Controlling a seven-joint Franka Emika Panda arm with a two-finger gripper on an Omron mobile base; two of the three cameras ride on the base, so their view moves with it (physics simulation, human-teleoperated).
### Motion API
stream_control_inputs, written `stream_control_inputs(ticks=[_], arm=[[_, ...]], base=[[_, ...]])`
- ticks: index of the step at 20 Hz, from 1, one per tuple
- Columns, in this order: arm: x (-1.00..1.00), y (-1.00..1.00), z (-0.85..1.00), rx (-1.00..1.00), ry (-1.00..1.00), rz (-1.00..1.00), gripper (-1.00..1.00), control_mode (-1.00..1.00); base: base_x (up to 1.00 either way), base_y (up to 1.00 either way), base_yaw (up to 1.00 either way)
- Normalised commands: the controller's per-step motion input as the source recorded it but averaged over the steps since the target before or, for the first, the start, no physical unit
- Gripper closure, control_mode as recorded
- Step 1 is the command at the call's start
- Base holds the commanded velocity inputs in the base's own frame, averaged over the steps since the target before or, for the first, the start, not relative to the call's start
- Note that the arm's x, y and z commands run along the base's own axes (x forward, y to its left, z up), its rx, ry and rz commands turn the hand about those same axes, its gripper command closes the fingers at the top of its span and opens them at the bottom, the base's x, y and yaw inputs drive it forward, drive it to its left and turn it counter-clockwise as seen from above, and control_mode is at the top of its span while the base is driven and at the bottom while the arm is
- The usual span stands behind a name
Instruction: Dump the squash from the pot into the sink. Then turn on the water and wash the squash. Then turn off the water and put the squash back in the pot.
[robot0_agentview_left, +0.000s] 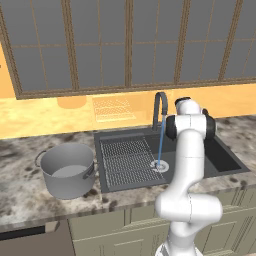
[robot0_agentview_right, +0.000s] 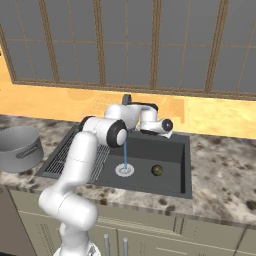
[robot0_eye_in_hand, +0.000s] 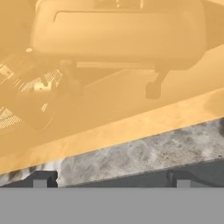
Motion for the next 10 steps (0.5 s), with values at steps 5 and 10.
stream_control_inputs(ticks=[5,10], arm=[[0.14,0.17,-0.09,-0.01,0.02,0.00,-1.00,-1.00],[0.09,0.30,-0.03,0.00,0.00,0.00,-1.00,-1.00]], base=[[0.00,0.00,0.00],[0.00,0.00,0.00]])
